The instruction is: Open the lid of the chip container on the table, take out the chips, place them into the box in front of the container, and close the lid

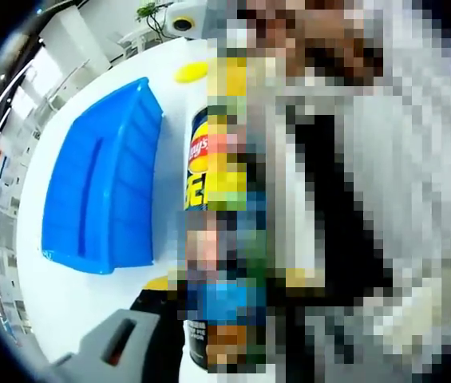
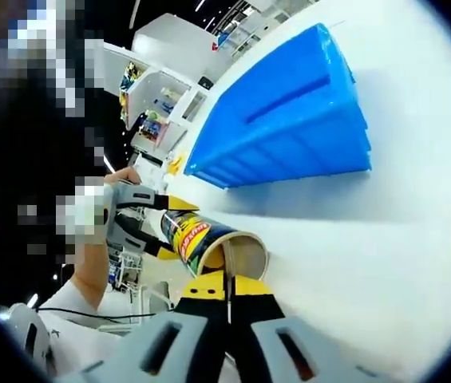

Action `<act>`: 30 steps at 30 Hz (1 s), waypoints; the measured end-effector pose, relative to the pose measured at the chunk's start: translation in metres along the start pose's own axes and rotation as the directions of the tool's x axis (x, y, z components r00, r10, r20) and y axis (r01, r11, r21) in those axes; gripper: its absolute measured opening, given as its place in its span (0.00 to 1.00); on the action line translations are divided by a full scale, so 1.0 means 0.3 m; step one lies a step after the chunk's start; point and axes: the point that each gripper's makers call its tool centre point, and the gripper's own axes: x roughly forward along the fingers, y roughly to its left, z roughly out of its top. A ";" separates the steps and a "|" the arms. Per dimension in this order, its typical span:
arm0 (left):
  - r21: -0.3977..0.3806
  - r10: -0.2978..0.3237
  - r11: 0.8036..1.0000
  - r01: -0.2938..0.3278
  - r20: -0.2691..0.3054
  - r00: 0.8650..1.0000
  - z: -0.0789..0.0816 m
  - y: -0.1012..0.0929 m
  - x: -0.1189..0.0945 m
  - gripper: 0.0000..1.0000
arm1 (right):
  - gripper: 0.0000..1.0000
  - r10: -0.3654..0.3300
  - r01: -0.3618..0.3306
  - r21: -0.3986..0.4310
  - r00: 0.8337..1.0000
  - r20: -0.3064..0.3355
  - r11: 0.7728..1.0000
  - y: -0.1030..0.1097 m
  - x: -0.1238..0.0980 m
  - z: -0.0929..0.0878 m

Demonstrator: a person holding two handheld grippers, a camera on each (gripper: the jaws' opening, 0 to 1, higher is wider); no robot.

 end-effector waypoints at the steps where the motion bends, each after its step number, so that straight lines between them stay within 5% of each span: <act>1: -0.004 0.007 1.000 -0.007 -0.004 1.000 0.003 0.003 0.002 0.44 | 0.00 -0.005 0.005 0.003 1.000 0.007 1.000 -0.003 -0.002 0.002; 7: 0.004 0.020 1.000 -0.021 0.019 1.000 0.007 0.001 0.000 0.44 | 0.00 -0.025 0.025 0.015 0.999 0.025 1.000 -0.010 -0.013 -0.005; 10: -0.007 0.026 1.000 -0.026 0.022 0.999 0.003 0.005 -0.003 0.44 | 0.00 -0.100 0.101 -0.026 0.994 0.046 0.995 -0.044 -0.047 0.015; 13: -0.004 0.041 0.999 -0.041 0.017 0.999 -0.007 0.020 -0.005 0.44 | 0.00 -0.074 0.070 0.068 0.996 0.058 0.995 -0.059 -0.069 0.025; 30: 0.011 0.064 0.998 -0.064 0.019 0.998 -0.005 0.021 -0.005 0.45 | 0.00 -0.116 0.103 0.161 0.990 0.075 0.982 -0.152 -0.205 0.031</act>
